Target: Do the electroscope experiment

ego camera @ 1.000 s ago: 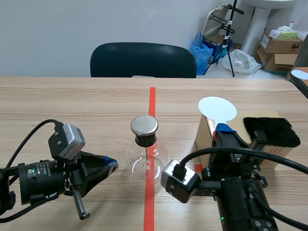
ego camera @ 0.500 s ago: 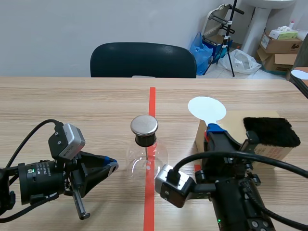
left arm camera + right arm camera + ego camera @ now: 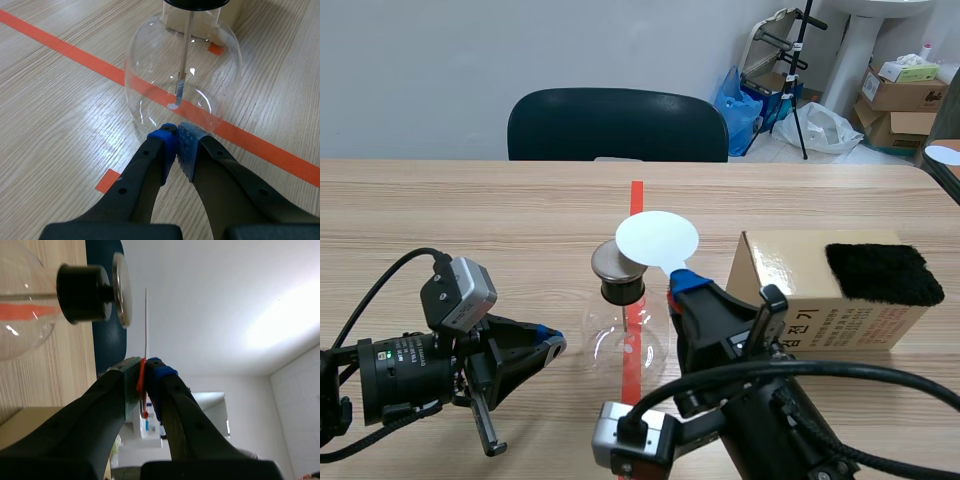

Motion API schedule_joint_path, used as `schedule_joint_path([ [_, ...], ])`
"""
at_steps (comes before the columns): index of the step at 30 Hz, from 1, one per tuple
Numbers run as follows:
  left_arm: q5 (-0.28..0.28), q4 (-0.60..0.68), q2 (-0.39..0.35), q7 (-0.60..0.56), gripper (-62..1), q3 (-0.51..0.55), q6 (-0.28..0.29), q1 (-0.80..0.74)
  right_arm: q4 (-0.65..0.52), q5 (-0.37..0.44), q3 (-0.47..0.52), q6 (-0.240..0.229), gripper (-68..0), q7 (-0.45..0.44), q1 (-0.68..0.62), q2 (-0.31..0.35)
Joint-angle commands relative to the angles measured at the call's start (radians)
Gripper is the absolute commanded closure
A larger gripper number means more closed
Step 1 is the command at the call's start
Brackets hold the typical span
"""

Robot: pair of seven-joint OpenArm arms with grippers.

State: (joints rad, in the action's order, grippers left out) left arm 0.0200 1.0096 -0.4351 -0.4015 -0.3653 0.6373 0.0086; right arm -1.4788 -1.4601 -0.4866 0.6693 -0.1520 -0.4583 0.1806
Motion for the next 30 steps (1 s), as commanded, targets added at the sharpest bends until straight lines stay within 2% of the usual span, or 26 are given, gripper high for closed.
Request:
schedule_joint_path([
  [1, -0.007, 0.019, 0.003, -0.020, -3.1, 0.010, 0.002, 0.006, -0.029, -0.001, 0.001, 0.011, -1.0, -0.024, 0.007, 0.010],
  [4, -0.007, 0.019, 0.003, -0.020, -3.1, 0.010, 0.002, 0.006, -0.029, -0.001, 0.001, 0.011, -1.0, -0.083, 0.007, 0.010],
  [8, -0.007, 0.019, 0.003, -0.020, -3.2, 0.010, 0.002, 0.006, -0.029, -0.001, 0.001, 0.011, -1.0, -0.120, 0.007, 0.010],
  [30, -0.007, 0.019, 0.003, -0.020, -3.1, 0.010, 0.002, 0.006, -0.029, -0.001, 0.001, 0.011, -1.0, -0.121, 0.007, 0.010],
])
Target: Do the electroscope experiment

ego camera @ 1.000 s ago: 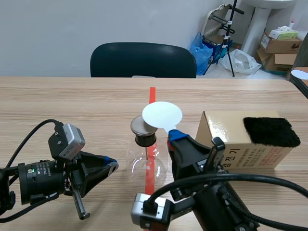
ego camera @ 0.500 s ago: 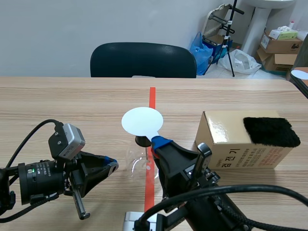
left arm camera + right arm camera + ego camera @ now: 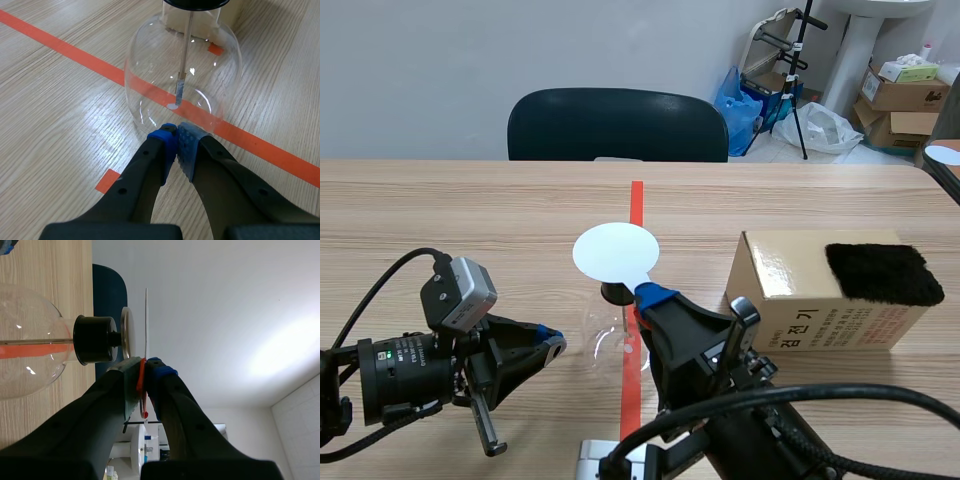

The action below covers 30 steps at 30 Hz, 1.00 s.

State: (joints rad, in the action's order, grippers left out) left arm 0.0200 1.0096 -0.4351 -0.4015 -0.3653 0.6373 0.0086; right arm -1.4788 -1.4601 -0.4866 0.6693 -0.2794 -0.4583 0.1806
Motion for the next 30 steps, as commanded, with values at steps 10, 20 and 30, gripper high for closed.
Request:
schedule_joint_path([
  [10, -0.007, 0.019, 0.003, -0.020, -3.1, 0.010, 0.002, 0.006, -0.029, -0.001, 0.001, 0.011, -1.0, 0.006, 0.007, 0.010],
  [20, -0.007, 0.019, 0.002, -0.020, -3.1, 0.010, 0.002, 0.006, -0.029, -0.001, 0.001, 0.011, -1.0, 0.071, 0.007, 0.010],
  [30, -0.007, 0.019, 0.002, -0.020, -3.1, 0.010, 0.002, 0.006, -0.029, -0.001, 0.001, 0.011, -1.0, 0.276, 0.006, 0.010],
])
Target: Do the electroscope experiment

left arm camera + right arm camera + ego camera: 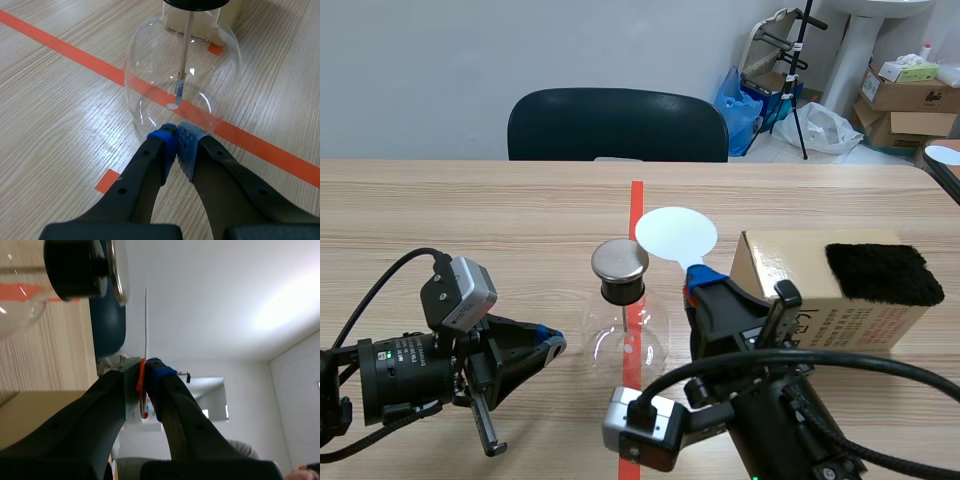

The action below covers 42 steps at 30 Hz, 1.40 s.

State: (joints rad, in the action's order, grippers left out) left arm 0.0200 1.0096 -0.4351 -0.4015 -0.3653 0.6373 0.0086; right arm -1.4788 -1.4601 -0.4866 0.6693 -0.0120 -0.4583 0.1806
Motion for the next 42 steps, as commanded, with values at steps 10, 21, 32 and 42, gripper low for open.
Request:
schedule_joint_path([
  [10, -0.007, 0.019, 0.002, -0.021, -3.1, 0.010, 0.002, 0.006, -0.029, -0.001, 0.001, 0.011, -1.0, 0.218, 0.007, 0.010],
  [21, -0.007, 0.019, 0.002, -0.021, -3.1, 0.010, 0.002, 0.006, -0.029, -0.001, 0.001, 0.011, -1.0, 0.288, 0.006, 0.010],
  [32, -0.007, 0.019, 0.002, -0.021, -3.1, 0.010, 0.002, 0.006, -0.029, -0.001, 0.001, 0.010, -1.0, 0.287, 0.007, 0.010],
  [42, -0.007, 0.019, 0.002, -0.021, -3.1, 0.010, 0.002, 0.006, -0.029, -0.001, 0.001, 0.010, -1.0, 0.286, 0.007, 0.010],
])
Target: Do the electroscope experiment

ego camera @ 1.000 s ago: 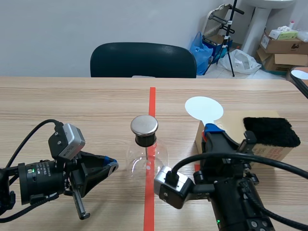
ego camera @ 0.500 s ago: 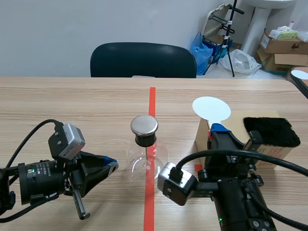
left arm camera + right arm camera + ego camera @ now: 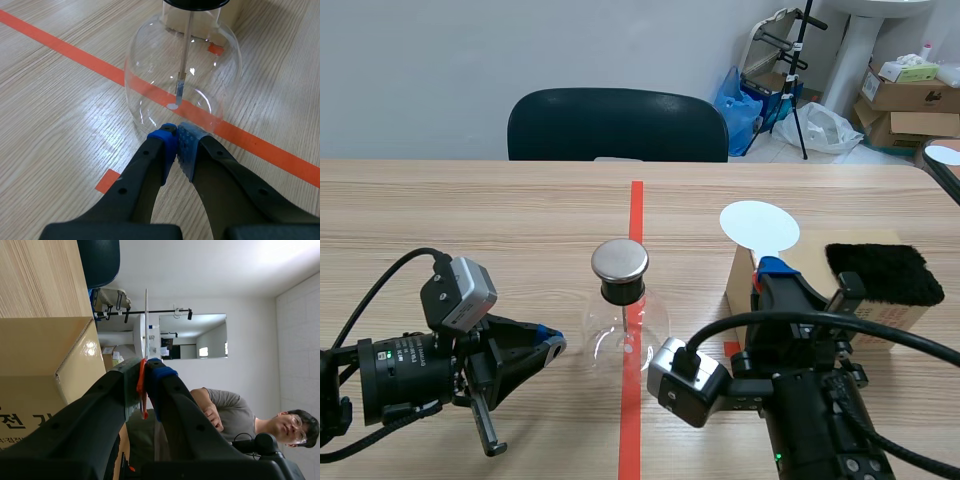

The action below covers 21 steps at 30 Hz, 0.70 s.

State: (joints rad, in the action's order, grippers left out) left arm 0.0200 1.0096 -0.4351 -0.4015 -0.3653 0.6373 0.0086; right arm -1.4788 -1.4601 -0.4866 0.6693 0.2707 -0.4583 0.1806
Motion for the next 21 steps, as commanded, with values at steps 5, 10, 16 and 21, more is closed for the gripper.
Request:
schedule_joint_path([
  [5, -0.007, 0.019, 0.002, -0.021, -3.1, 0.010, 0.002, 0.006, -0.029, -0.001, 0.001, 0.010, -1.0, -0.007, 0.007, 0.010],
  [10, -0.007, 0.019, 0.002, -0.021, -3.2, 0.010, 0.002, 0.006, -0.029, -0.001, 0.001, 0.010, -1.0, -0.007, 0.007, 0.010],
  [16, -0.007, 0.019, 0.002, -0.021, -3.1, 0.010, 0.002, 0.006, -0.029, -0.001, 0.001, 0.010, -1.0, -0.007, 0.007, 0.010],
  [21, -0.007, 0.019, 0.002, -0.021, -3.1, 0.010, 0.002, 0.006, -0.029, -0.001, 0.001, 0.010, -1.0, -0.007, 0.007, 0.010],
])
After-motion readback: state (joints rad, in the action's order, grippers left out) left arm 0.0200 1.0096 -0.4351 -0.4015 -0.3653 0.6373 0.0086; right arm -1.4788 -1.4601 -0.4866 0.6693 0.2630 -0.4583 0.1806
